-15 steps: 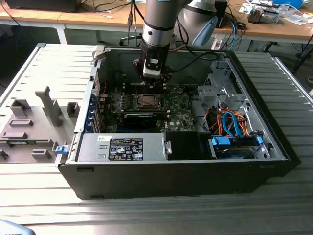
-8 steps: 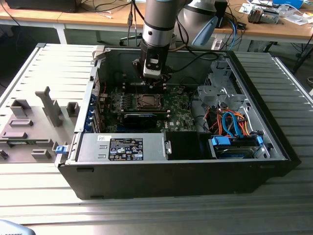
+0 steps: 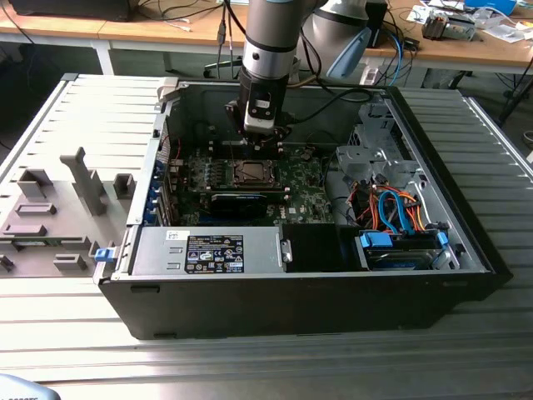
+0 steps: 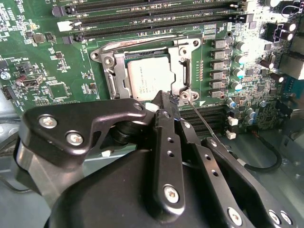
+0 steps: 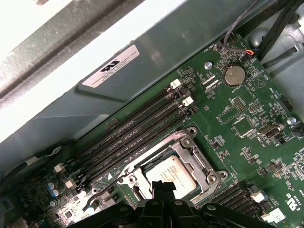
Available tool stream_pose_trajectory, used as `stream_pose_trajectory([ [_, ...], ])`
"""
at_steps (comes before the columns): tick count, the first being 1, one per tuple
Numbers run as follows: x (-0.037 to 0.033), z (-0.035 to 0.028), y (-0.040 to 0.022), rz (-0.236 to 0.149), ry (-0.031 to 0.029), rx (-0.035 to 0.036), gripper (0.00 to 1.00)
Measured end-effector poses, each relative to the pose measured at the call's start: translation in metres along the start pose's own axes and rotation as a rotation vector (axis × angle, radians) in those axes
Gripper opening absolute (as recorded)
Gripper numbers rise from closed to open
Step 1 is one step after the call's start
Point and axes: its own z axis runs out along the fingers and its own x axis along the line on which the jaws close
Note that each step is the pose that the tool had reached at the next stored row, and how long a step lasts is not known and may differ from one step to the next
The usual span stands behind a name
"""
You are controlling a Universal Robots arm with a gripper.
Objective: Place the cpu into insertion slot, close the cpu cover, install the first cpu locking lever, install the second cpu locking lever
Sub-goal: 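Install the first cpu locking lever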
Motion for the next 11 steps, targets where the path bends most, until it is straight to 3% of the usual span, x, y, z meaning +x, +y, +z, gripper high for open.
stream_pose_trajectory([
  [11,0.0,0.0,0.0,-0.005,-0.0002,0.0005,0.11],
])
